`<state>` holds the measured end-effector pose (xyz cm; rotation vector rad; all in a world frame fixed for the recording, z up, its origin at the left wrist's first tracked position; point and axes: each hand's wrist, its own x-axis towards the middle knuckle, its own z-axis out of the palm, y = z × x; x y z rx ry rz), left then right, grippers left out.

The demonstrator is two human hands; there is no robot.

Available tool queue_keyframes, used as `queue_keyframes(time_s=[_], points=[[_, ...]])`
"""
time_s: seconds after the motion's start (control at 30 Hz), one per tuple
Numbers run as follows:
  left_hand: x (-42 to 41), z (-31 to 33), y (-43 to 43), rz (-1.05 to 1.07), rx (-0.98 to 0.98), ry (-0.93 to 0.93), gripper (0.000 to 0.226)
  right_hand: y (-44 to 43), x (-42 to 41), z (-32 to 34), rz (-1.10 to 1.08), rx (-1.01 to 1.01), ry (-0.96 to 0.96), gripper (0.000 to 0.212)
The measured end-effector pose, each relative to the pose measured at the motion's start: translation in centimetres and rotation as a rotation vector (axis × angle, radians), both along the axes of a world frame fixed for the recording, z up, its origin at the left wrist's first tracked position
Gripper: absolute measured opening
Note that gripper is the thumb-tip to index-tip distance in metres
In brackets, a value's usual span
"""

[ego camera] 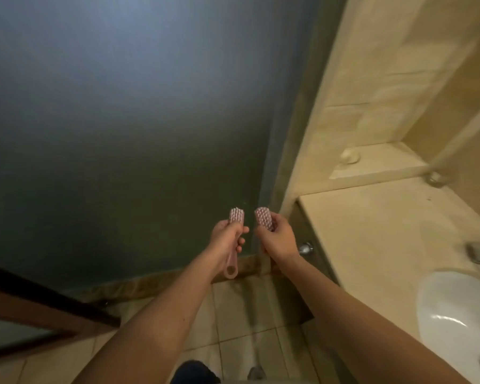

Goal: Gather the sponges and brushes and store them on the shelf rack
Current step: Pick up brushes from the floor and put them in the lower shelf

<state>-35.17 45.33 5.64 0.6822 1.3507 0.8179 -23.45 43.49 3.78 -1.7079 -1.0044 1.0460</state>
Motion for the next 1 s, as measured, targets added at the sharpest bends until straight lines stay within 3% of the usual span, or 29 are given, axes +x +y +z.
queue_keyframes(time_s=[0.1, 0.2, 0.6, 1.0], points=[[3.8, 0.4, 0.6, -0.165, 0.022, 0.014, 0.037, -1.4, 3.4, 0.6, -0.151, -0.017, 0.054, 0.044], [7.2, 0.6, 0.8, -0.364, 0.06, 0.021, 0.044, -3.3, 6.5, 1.1, -0.31, -0.032, 0.092, 0.042], [17.8, 0.2, -6.2, -0.977, 0.081, -0.039, 0.013, -17.0, 11.5, 2.0, -0.922, -0.001, 0.21, 0.009], [23.4, 1.9, -18.1, -1.356, 0.101, -0.078, 0.019, -30.1, 12.7, 3.3, -1.337, 0.088, 0.215, 0.022]])
